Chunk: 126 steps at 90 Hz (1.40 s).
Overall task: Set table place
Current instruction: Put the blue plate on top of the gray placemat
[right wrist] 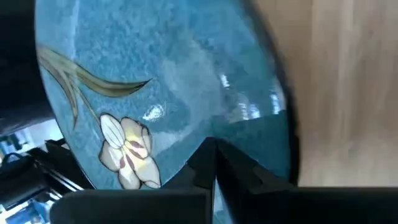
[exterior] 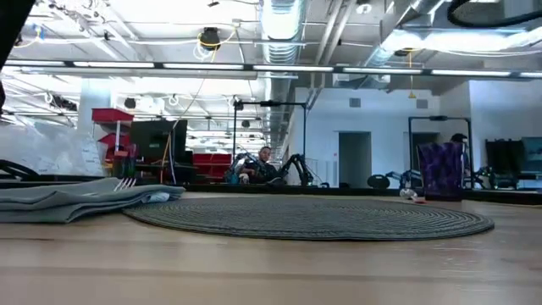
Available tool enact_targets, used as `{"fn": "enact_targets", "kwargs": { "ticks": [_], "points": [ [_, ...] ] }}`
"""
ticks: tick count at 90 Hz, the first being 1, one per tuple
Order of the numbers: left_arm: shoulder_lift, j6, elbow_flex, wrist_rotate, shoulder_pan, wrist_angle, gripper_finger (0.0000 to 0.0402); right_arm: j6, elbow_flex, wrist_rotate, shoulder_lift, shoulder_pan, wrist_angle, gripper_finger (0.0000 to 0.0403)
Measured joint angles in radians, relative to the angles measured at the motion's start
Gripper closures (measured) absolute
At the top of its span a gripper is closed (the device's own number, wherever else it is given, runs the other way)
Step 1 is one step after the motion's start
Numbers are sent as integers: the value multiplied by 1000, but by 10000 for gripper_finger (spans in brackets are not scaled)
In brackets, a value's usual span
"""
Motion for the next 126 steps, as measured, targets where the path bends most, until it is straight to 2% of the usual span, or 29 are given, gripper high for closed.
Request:
{"fn": "enact_targets", "kwargs": {
  "ticks": [26, 50, 66, 80, 97, 102, 113, 126],
  "points": [
    [0, 1, 0, -3, 2, -10, 402, -142, 0, -65, 37, -258, -4, 403],
    [0, 19, 0, -18, 8, -14, 401, -226, -1, -58, 37, -497, 9, 403],
    [0, 27, 0, -22, 21, -16, 402, -248, -2, -69, 12, -563, 0, 403],
    [0, 6, -2, -47, 27, -58, 402, -196, -3, -65, -129, -533, -14, 403],
    [3, -163, -109, -101, 43, -55, 402, -118, -3, -53, -362, -517, -100, 377],
    [1, -225, -162, -96, 47, 8, 401, -92, -2, -43, -429, -520, -137, 360],
    [1, -353, -326, -12, 56, 220, 402, -48, -2, -9, -570, -521, -211, 323],
    [2, -491, -500, 43, 61, 544, 402, 4, -2, 26, -700, -536, -265, 293]
  ]
}}
